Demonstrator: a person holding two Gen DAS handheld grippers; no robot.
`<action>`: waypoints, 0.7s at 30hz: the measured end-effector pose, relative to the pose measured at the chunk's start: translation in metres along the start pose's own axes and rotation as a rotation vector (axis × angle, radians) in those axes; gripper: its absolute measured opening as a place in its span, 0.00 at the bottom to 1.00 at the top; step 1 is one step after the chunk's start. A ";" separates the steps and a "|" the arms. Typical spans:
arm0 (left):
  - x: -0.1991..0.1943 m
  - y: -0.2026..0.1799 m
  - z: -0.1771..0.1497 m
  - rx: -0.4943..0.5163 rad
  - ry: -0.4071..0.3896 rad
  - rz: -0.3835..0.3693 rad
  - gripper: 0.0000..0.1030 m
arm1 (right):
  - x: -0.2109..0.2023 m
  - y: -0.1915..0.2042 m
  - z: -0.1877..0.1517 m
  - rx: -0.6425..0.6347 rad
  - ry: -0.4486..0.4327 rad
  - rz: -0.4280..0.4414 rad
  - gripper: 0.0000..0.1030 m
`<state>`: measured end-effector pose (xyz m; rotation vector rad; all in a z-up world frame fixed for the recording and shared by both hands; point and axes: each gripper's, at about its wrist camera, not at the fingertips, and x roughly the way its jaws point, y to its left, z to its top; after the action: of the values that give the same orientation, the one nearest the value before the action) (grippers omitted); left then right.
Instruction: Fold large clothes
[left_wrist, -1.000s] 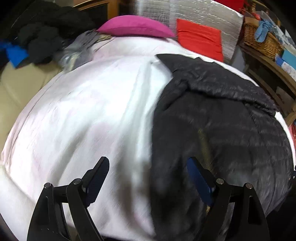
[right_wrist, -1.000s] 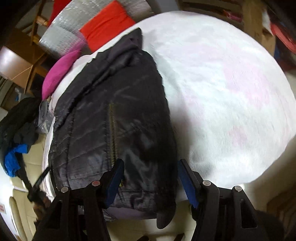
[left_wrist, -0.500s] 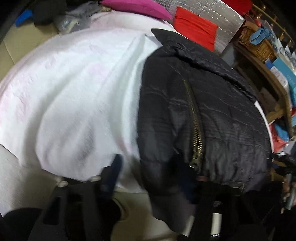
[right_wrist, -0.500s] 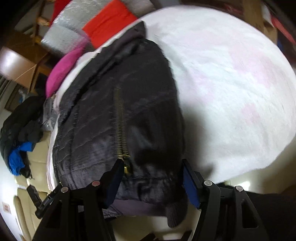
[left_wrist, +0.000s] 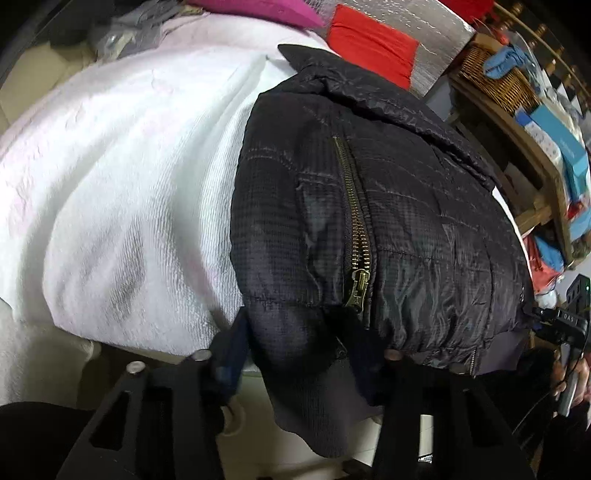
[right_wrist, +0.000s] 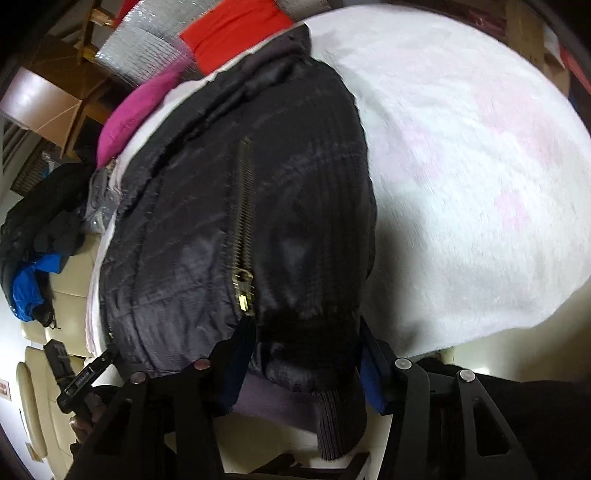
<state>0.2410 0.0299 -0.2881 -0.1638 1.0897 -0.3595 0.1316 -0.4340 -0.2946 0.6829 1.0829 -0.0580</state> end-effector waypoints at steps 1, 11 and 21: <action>-0.001 0.000 0.000 -0.001 -0.003 -0.004 0.45 | 0.003 -0.002 0.000 0.018 0.002 -0.001 0.56; 0.003 0.012 -0.017 -0.079 0.101 -0.083 0.66 | 0.011 -0.003 -0.010 0.015 0.094 0.008 0.65; 0.007 0.001 -0.028 -0.032 0.116 -0.063 0.28 | 0.022 -0.001 -0.024 0.005 0.115 0.049 0.54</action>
<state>0.2188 0.0295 -0.3072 -0.2083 1.2071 -0.4120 0.1233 -0.4159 -0.3203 0.7241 1.1758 0.0213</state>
